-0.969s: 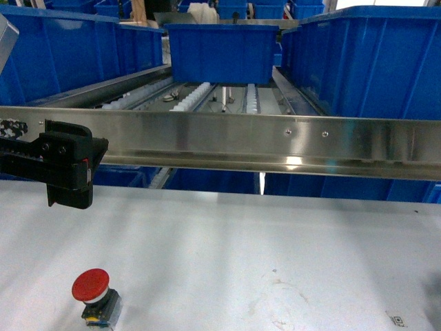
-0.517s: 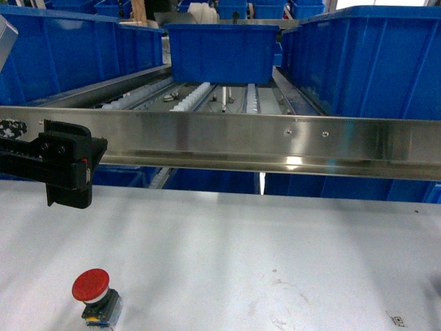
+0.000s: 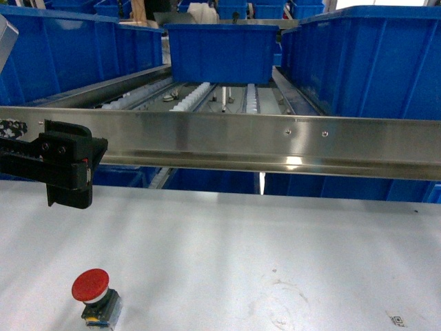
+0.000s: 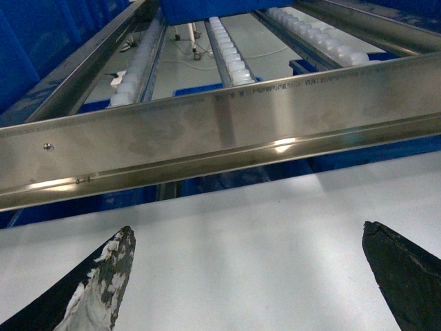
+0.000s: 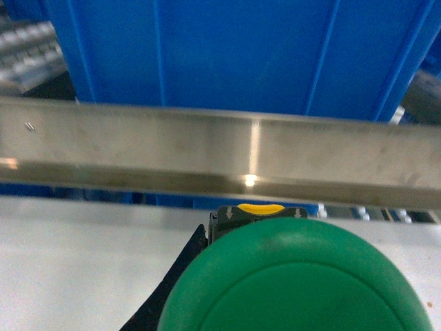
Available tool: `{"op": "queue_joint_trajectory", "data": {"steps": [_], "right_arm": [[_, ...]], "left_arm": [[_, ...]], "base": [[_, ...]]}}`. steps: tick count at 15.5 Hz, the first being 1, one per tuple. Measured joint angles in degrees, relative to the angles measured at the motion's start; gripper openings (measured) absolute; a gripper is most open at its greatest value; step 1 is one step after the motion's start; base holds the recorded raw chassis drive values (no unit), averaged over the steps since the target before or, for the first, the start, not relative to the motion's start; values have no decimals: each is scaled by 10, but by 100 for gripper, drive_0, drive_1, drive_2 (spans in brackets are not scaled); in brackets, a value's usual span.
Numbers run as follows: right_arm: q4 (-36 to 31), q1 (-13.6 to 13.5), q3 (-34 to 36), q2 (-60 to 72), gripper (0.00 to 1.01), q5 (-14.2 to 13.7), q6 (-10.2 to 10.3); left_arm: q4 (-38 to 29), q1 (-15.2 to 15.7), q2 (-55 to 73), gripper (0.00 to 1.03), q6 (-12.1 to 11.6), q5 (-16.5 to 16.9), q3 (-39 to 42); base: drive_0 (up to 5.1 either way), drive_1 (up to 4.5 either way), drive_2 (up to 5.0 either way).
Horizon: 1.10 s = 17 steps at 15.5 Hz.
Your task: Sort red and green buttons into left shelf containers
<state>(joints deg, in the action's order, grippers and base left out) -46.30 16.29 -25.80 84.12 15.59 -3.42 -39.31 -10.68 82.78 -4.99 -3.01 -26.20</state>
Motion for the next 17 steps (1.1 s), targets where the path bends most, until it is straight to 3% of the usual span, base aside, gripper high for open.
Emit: {"op": "queue_joint_trajectory", "data": {"steps": [3, 5, 7, 8, 12, 13, 14, 16, 17], "right_arm": [[18, 7, 56, -142, 27, 30, 50], [125, 6, 110, -305, 27, 51, 80], [242, 6, 136, -447, 27, 49, 90], [268, 4, 146, -480, 27, 39, 87], [269, 2, 148, -475, 27, 36, 87], [269, 2, 148, -475, 27, 36, 87], [269, 2, 148, -475, 27, 36, 87], [269, 2, 148, -475, 27, 36, 87], [269, 2, 148, -475, 27, 36, 87]], "left_arm": [[0, 0, 0, 98, 0, 0, 0], [0, 0, 0, 98, 0, 0, 0], [0, 0, 0, 98, 0, 0, 0], [0, 0, 0, 98, 0, 0, 0], [5, 0, 3, 98, 5, -2, 0], [11, 0, 16, 98, 14, -16, -3], [43, 4, 37, 98, 39, -25, -8], [98, 5, 74, 98, 115, -23, -18], [107, 5, 86, 98, 132, -21, -31]], "base": [[0, 0, 0], [0, 0, 0], [0, 0, 0], [0, 0, 0], [0, 0, 0], [0, 0, 0], [0, 0, 0], [0, 0, 0], [0, 0, 0]]}}
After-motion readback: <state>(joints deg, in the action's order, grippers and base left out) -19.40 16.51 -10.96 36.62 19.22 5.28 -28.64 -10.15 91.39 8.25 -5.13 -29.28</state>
